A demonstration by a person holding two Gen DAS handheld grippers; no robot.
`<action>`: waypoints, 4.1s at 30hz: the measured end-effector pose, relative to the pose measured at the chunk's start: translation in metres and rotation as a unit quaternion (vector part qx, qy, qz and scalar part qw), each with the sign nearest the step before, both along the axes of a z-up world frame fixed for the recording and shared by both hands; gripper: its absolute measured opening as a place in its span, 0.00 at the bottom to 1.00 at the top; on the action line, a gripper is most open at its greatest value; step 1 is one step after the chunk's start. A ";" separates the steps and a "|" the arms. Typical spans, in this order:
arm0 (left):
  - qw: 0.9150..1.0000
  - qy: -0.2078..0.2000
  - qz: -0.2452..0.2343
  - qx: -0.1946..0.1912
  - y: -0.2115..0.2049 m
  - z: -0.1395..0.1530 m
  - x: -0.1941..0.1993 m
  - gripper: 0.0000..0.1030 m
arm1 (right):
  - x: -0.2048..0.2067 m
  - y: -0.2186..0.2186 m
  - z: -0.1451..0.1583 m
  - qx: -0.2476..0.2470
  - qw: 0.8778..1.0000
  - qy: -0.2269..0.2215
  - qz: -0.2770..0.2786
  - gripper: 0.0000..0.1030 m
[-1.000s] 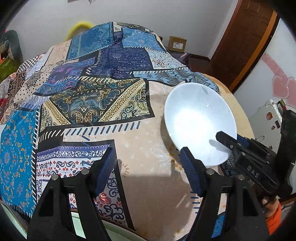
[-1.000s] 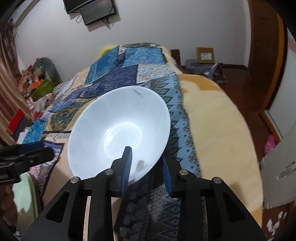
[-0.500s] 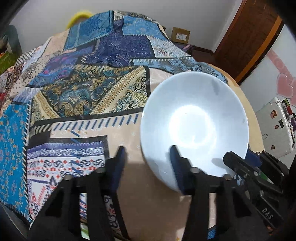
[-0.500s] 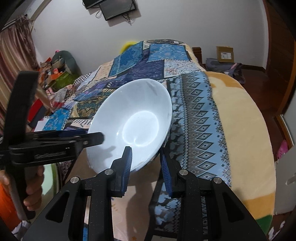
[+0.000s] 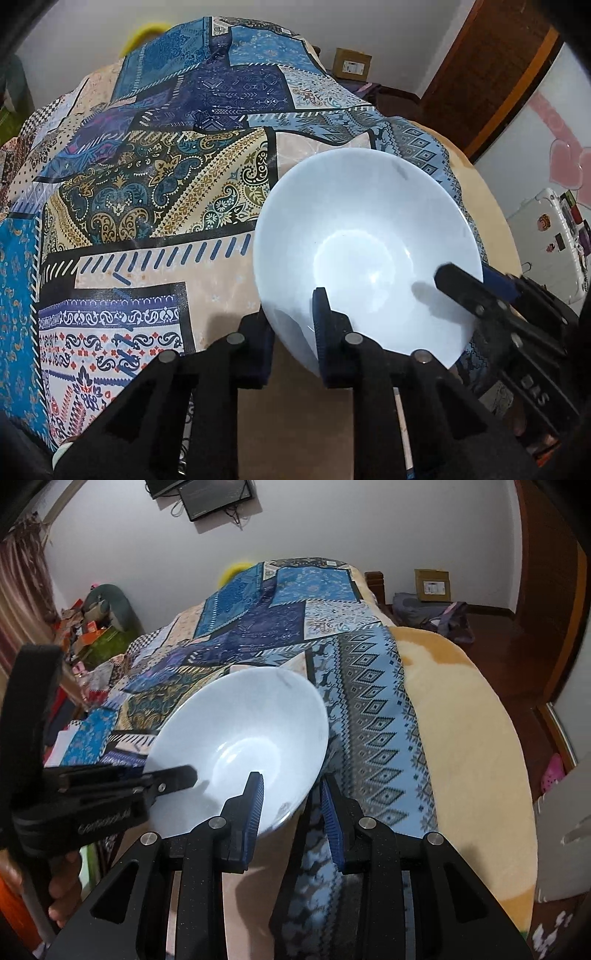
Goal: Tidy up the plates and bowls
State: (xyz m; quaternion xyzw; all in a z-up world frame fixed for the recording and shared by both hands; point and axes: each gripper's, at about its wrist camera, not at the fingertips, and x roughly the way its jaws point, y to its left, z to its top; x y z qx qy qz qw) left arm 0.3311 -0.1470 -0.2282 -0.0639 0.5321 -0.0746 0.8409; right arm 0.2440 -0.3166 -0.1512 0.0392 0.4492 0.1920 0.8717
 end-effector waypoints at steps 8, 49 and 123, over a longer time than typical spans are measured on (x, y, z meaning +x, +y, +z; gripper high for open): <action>1.000 -0.003 -0.005 -0.001 -0.001 0.000 0.002 0.19 | 0.007 0.002 -0.009 0.007 1.000 0.010 -0.013 0.20; 0.994 -0.099 0.037 0.011 0.074 0.124 -0.172 0.19 | -0.102 0.078 0.078 0.035 0.997 -0.066 0.037 0.20; 0.979 -0.029 0.200 0.016 0.304 0.035 -0.300 0.19 | -0.170 0.305 0.002 0.019 0.975 0.036 0.220 0.20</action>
